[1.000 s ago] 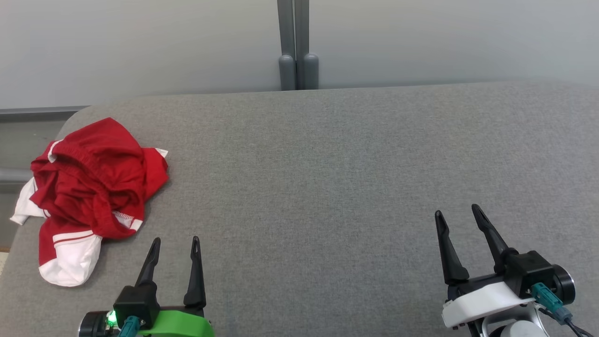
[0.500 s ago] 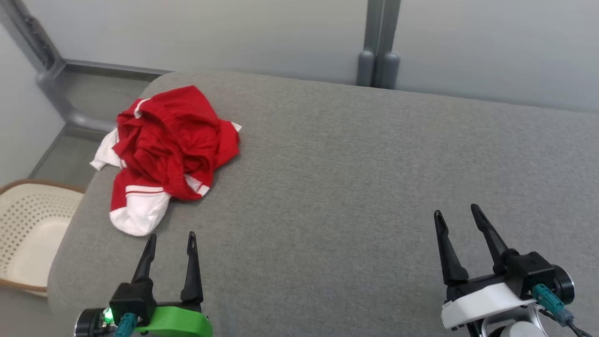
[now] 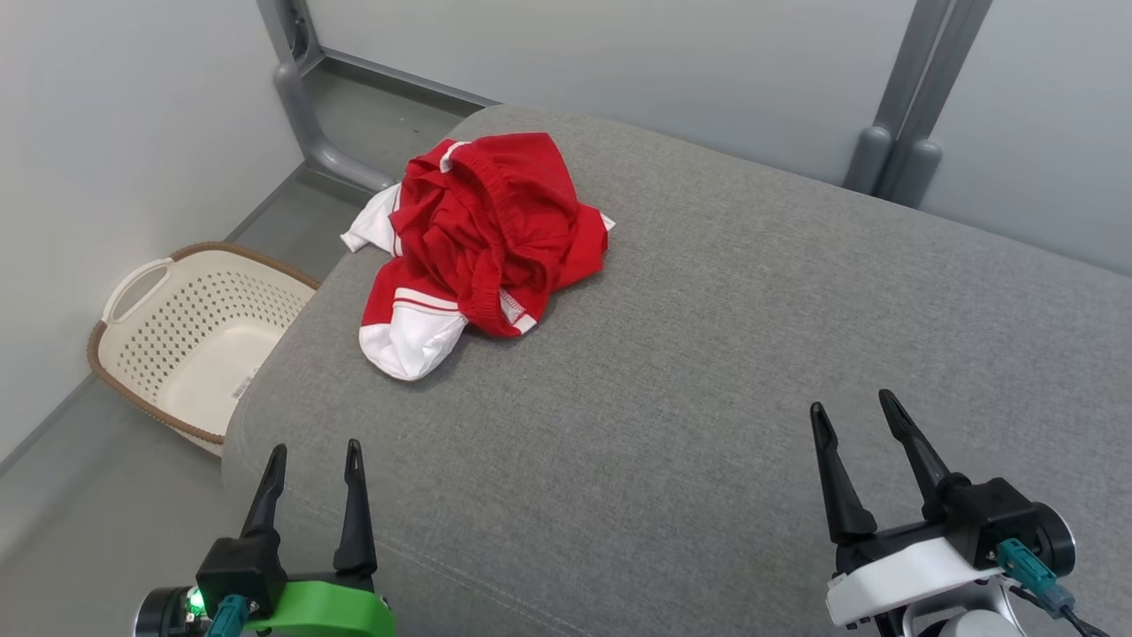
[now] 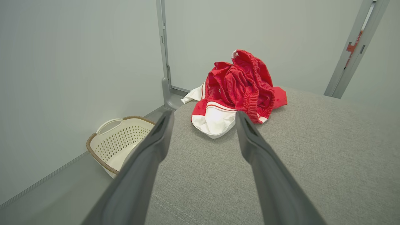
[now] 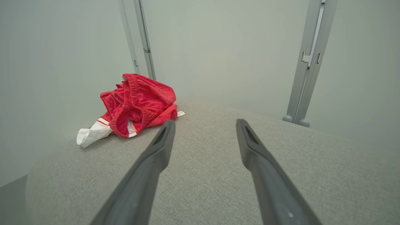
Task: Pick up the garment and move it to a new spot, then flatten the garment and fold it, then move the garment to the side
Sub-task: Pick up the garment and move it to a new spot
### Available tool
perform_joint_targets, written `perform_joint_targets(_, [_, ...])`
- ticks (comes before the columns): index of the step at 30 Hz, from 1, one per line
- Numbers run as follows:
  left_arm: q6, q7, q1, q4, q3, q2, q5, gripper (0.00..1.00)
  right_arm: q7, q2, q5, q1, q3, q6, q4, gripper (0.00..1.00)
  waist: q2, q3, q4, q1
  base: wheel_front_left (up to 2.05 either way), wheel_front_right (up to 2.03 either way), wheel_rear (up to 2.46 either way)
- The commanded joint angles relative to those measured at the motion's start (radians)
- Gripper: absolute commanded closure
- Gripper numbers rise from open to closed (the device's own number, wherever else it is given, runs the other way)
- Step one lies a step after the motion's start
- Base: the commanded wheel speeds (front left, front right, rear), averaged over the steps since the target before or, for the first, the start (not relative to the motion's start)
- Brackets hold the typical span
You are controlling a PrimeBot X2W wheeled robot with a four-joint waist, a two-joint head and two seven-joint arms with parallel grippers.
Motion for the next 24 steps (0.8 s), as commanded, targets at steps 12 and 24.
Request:
perform_joint_targets(12, [-0.001,-0.001,-0.050,-0.018,0.011,0.004,-0.001,0.00,-0.003,-0.004,-0.031,-0.032,-0.006,0.000,-0.009,0.00,0.0000,0.086,-0.017,0.0000,0.00,0.00,0.00])
perform_joint_targets(24, [-0.090,0.000,-0.492,0.180,-0.012,0.087,0.093,0.00,-0.003,-0.004,-0.095,-0.103,-0.007,0.000,-0.024,0.00,0.0000,0.236,-0.141,0.0000,0.00,0.00,0.00])
